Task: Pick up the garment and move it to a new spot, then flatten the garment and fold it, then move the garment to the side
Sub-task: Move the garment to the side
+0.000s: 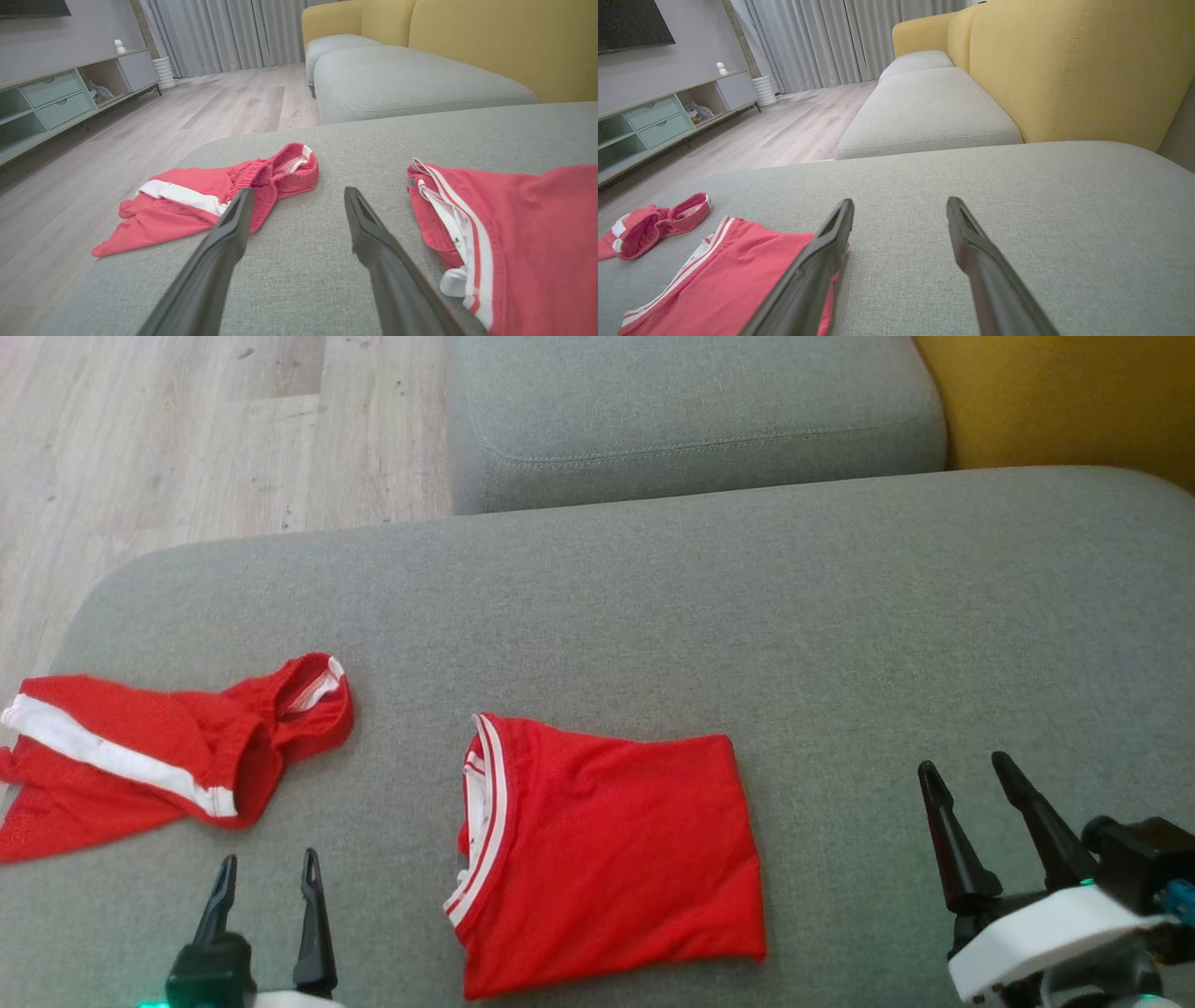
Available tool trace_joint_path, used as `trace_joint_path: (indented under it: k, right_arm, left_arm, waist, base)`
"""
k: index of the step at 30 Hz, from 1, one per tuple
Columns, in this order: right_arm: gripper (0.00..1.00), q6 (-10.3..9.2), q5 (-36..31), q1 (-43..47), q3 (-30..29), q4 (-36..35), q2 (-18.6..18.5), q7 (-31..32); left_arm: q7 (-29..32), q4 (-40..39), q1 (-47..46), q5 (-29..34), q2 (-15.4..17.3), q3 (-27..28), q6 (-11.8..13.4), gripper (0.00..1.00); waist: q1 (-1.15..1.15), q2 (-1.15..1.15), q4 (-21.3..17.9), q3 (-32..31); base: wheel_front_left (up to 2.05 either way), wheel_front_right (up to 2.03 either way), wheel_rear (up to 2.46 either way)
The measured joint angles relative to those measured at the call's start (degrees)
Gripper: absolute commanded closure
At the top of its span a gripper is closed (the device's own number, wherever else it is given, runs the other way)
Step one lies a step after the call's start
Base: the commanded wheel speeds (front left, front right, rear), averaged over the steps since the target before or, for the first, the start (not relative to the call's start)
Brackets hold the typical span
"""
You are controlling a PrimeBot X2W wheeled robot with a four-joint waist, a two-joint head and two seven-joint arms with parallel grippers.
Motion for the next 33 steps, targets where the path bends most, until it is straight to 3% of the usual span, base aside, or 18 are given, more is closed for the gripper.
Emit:
trace_joint_path:
  k: [24,28,33]
  right_arm:
    - [0.00,0.00,-0.5,-0.1,-0.5,-0.4,0.3,1.0]
    - [0.00,0.00,0.5,-0.5,1.4,3.7,0.2,1.5]
    - [0.00,0.00,3.8,-4.7,7.4,13.8,0.1,1.6]
  left_arm:
    - [0.0,-0.6,-0.1,-0.4,0.5,0.0,0.0,0.00]
    - [-0.1,-1.8,-2.1,0.3,0.5,0.0,0.1,0.00]
    - [-0.3,-3.1,-7.1,1.9,0.0,-0.8,0.1,0.00]
  waist:
    - [0.00,0.00,0.4,1.0]
    - [0.00,0.00,1.4,2.7]
    - [0.01,0.00,3.4,6.0]
  base:
    - [0.00,0.00,0.00]
    - [0.00,0.00,0.00]
    - [0.00,0.00,0.00]
